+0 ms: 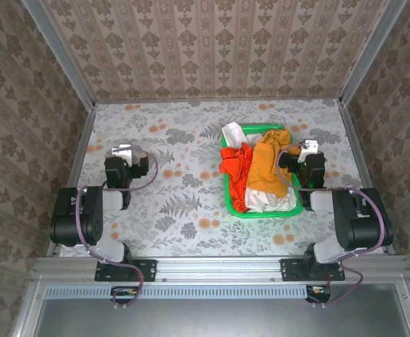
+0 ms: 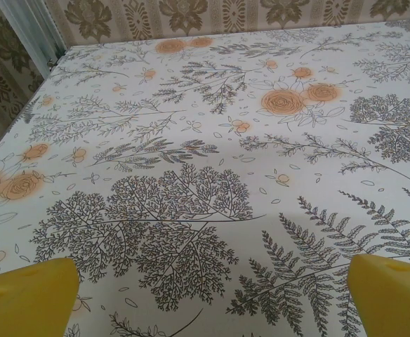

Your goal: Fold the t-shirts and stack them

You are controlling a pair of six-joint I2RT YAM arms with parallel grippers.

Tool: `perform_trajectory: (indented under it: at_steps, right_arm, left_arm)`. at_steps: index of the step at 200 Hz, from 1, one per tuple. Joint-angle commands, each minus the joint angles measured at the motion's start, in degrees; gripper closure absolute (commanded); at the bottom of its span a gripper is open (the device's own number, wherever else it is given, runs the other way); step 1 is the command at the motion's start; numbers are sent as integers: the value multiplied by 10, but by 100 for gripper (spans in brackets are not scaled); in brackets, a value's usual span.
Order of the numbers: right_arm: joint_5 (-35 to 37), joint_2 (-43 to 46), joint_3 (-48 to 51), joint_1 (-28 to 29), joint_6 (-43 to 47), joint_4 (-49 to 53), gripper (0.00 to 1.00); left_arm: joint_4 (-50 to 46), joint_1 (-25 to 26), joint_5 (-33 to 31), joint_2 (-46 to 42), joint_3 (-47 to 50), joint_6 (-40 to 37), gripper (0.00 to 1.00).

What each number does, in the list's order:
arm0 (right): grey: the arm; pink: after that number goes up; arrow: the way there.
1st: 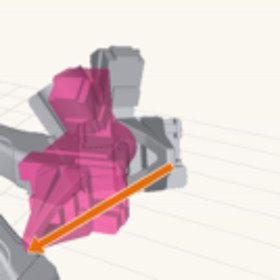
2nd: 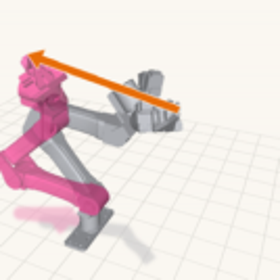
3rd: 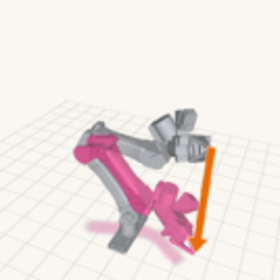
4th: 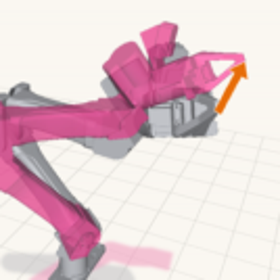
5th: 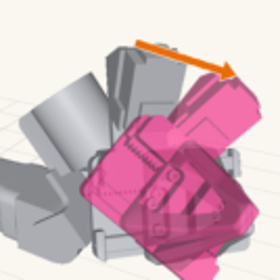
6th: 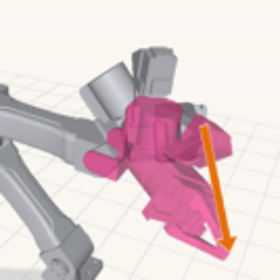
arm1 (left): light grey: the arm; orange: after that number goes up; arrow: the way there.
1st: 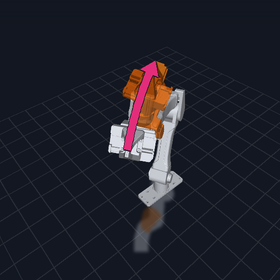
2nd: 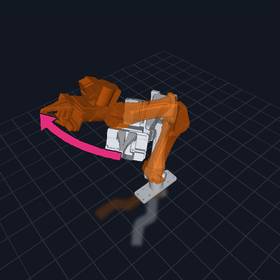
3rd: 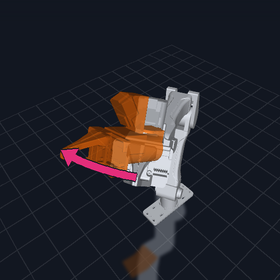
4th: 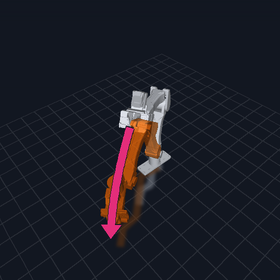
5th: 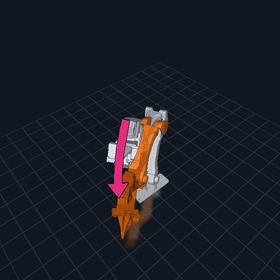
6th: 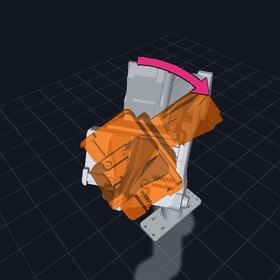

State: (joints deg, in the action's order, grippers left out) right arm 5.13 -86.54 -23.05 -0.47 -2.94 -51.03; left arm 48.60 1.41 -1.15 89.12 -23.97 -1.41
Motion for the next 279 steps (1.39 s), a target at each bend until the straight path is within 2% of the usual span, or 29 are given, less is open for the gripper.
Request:
perform_trajectory:
  at_steps: [1,181,216,258,279]
  right_arm:
    - [-18,-12,-2,10,6,16,0]
    - [-20,-1,-4,10,7,29,0]
    - [-11,102,-21,10,9,139,0]
    - [-5,245,-48,18,13,291,0]
    - [-8,295,-61,20,14,345,0]
  left_arm:
    - [-3,-4,-1,-12,6,-14,0]
    - [-11,-2,1,-21,3,-20,0]
    - [-144,40,-11,-109,-33,-64,0]
    - [-241,140,-63,-177,-72,-143,0]
    - [-265,173,-75,-200,-82,-138,0]
